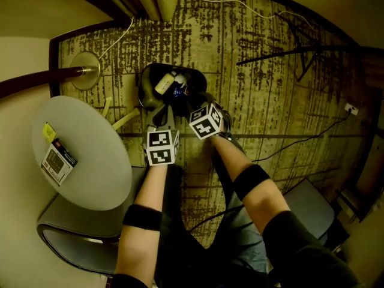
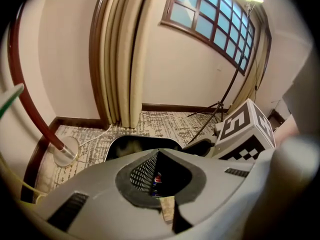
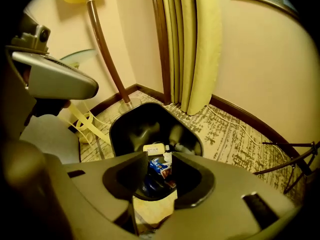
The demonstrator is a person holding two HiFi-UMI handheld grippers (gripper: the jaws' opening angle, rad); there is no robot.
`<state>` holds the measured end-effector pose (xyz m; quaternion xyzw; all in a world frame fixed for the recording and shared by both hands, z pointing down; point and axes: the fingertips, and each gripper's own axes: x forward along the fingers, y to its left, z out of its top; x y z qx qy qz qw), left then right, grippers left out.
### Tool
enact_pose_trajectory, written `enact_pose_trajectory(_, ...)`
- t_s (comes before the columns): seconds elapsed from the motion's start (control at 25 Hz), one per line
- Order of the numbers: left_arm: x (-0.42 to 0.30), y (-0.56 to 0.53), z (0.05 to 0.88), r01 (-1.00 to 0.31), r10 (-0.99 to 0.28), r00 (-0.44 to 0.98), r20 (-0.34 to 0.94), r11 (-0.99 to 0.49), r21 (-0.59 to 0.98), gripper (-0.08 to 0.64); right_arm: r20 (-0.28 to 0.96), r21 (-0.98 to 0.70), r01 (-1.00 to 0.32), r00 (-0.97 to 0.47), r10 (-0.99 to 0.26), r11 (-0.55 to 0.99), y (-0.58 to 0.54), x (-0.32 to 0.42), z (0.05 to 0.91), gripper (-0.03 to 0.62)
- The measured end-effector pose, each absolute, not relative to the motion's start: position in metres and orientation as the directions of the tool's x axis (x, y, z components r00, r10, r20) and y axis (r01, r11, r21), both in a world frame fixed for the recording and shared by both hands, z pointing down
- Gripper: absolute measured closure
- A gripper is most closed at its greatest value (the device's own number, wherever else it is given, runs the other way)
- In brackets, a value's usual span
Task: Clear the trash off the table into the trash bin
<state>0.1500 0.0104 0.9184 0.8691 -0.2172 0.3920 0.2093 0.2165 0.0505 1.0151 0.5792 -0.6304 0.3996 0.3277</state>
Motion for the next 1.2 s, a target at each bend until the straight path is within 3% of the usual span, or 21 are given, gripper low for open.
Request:
enact_pose_trajectory(0.08, 0.156, 0.011, 0.883, -0.537, -0.211, 0.611, 0.763, -0.819, 0.203, 0.558, 0.867, -0.138, -0.990, -0.122, -0.484, 0.003, 0.050, 0.219, 0.980, 0.431)
enact_pose_trajectory(0.28, 0.162, 0.014, 0.776, -0.530, -0.233, 0.637, 0.735, -0.824, 0.199, 0.558, 0.832, -0.136, -0.991, -0.106, -0.544, -0.015, 0.045, 0.229, 0.854, 0.590)
enact_pose_trajectory(0.68, 0.139, -0.002, 0.567, -0.593, -0.388, 0.687, 0.614, -0.788, 0.166, 0.558, 0.716, -0.131, -0.991, -0.112, -0.689, 0.025, 0.022, 0.216, 0.622, 0.591)
enact_pose_trajectory(0.96, 0.067, -0.019, 0.508, -0.708, -0.527, 0.616, 0.585, -0.696, 0.119, 0.558, 0.659, -0.126, -0.982, -0.190, -0.728, 0.142, 0.002, 0.180, 0.547, 0.591)
enact_pose_trajectory(1.2, -0.034, -0.016, 0.473, -0.810, -0.634, 0.516, 0.576, -0.580, 0.087, 0.558, 0.628, -0.123, -0.935, -0.332, -0.704, 0.331, -0.016, 0.088, 0.512, 0.592)
